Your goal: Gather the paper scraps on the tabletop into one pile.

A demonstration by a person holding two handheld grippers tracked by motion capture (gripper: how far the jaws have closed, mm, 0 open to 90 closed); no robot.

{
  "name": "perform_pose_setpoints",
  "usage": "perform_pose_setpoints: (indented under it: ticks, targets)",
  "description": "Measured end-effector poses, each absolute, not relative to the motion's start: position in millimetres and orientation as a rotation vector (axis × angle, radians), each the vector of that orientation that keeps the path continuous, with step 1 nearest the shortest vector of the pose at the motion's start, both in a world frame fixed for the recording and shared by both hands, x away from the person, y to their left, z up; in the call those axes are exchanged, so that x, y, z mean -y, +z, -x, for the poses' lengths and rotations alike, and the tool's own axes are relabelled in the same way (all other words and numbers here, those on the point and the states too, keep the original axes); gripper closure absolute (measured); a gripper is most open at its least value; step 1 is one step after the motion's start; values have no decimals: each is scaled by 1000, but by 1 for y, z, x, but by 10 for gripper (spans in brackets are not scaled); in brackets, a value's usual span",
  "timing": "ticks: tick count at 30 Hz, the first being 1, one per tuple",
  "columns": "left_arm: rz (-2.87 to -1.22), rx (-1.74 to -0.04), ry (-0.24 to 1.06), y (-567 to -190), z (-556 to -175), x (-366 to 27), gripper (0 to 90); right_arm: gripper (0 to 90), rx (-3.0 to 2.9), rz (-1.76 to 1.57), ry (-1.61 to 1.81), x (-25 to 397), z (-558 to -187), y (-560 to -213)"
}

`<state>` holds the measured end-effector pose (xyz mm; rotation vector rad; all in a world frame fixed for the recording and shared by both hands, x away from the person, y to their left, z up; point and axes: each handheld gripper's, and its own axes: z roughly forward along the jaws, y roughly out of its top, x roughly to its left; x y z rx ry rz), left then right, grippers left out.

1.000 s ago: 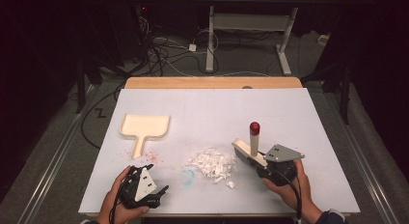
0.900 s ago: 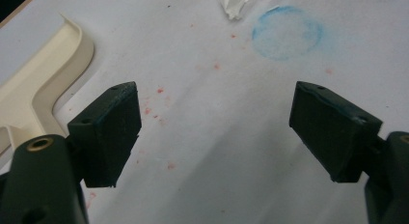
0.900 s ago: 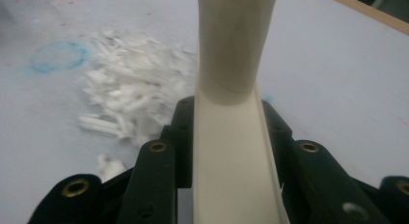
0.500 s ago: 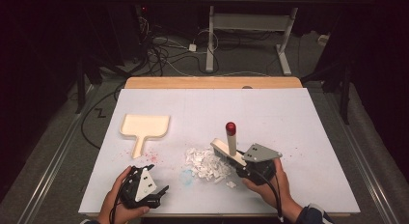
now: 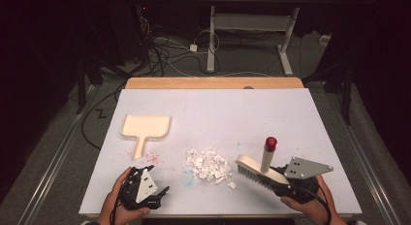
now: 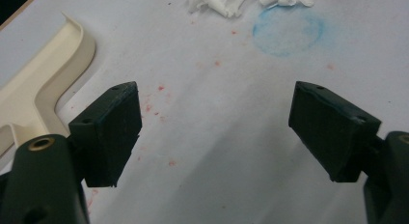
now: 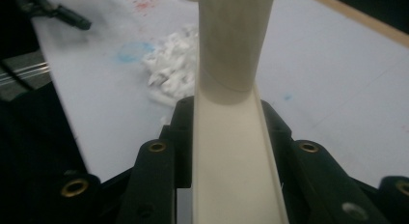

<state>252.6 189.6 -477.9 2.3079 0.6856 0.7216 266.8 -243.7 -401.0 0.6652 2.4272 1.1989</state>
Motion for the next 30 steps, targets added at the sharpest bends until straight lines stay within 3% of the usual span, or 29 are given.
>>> perform_pose_setpoints:
  ticks: [9, 23, 30]
  targets:
    - [-2308, -683, 718, -477, -253, -188, 182, 680, -2623, -611, 1191, 234, -253, -423]
    - [-2316, -662, 699, -478, -257, -182, 184, 681, -2512, -519, 1162, 183, -296, -427]
    - [-2317, -661, 694, -479, -257, -183, 184, 680, -2469, -554, 1216, 183, -310, -421]
